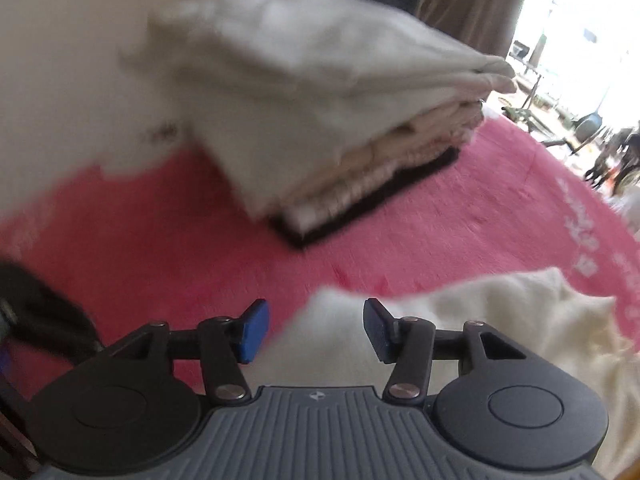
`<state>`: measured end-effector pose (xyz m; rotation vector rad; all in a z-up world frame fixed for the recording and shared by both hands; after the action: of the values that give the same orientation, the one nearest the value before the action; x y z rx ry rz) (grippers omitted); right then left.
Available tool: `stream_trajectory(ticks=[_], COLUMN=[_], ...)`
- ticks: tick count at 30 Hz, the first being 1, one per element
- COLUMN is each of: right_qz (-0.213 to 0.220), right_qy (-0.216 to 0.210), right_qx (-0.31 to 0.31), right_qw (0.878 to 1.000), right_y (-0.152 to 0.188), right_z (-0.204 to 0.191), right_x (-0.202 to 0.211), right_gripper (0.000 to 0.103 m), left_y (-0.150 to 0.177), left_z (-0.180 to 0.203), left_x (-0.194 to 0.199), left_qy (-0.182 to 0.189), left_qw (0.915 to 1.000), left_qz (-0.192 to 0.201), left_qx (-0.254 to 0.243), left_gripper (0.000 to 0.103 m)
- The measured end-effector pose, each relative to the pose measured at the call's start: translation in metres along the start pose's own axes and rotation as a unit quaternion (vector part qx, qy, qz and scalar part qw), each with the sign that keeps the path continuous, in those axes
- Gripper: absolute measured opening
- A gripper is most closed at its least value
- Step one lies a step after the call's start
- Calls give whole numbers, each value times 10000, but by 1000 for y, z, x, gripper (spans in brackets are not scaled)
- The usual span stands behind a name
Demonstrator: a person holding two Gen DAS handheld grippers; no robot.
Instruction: Fold clothes
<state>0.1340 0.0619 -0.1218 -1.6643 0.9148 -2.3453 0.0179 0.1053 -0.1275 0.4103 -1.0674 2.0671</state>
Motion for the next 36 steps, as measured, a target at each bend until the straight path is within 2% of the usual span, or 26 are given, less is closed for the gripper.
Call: stream_trajectory(ticks=[1, 2, 4, 6, 8, 11, 14, 16, 21, 25, 30, 33, 35, 36], right_qz=[-85, -87, 10, 109, 177, 253, 328, 378, 486, 542, 942, 712, 137, 176], right_qy=[98, 104, 39, 85, 131, 142, 135, 138, 140, 11, -424, -308, -24, -41], right_qx=[-44, -233, -705, -915, -1070, -1246, -1377, -1411, -1452, -1580, -2206, -2616, -2451, -2490], right_qw=[9999, 9996, 9975, 9957, 9940, 9918, 9898, 9892, 9881, 9859, 9699, 9620, 9694, 9683], right_y=[5, 10, 16, 21, 26, 30, 33, 33, 34, 36, 44, 56, 70, 72], right_z=[2, 6, 17, 19, 20, 22, 21, 22, 21, 20, 33, 48, 48, 49], right_x=[-1, 2, 8, 17, 24, 27, 36, 38, 40, 35, 42, 28, 4, 3], right_gripper=[50, 44, 38, 28, 23, 18, 18, 18, 18, 18, 19, 20, 17, 17], left_y=[0, 1, 1, -1, -6, -20, -35, -43, -59, -69, -69, -73, -73, -74], left_z=[0, 1, 1, 0, -2, -7, -13, -17, -22, -37, -45, -53, -55, -56], left_x=[2, 4, 7, 7, 3, -16, -40, -52, -69, -64, -61, -63, -62, -62], left_qy=[3, 10, -24, -80, -171, -470, -704, -765, -696, -685, -667, -495, -429, -409], left_qw=[10000, 10000, 10000, 9999, 9996, 9970, 9918, 9902, 9911, 9932, 9935, 9957, 9963, 9967], left_qz=[2, -1, 16, 84, 206, 440, 564, 594, 664, 811, 865, 776, 742, 706], left_qx=[-27, -49, -95, -115, -129, -432, -901, -1002, -916, -472, -334, -79, -2, 32], left_gripper=[36, 36, 36, 36, 36, 36, 36, 36, 36, 38, 38, 38, 38, 38])
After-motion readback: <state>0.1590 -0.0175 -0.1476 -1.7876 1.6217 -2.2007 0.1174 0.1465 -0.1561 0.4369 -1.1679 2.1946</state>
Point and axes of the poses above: each gripper's, at about its wrist camera, not at the fingertips, and x roughly against the way its jaws point, z to its right, y to its underside, the point moved 5 cm from there along -x, roughly the way its jaws point, and after that the axes turned 6 degrees about x, right-handed, at the moved point
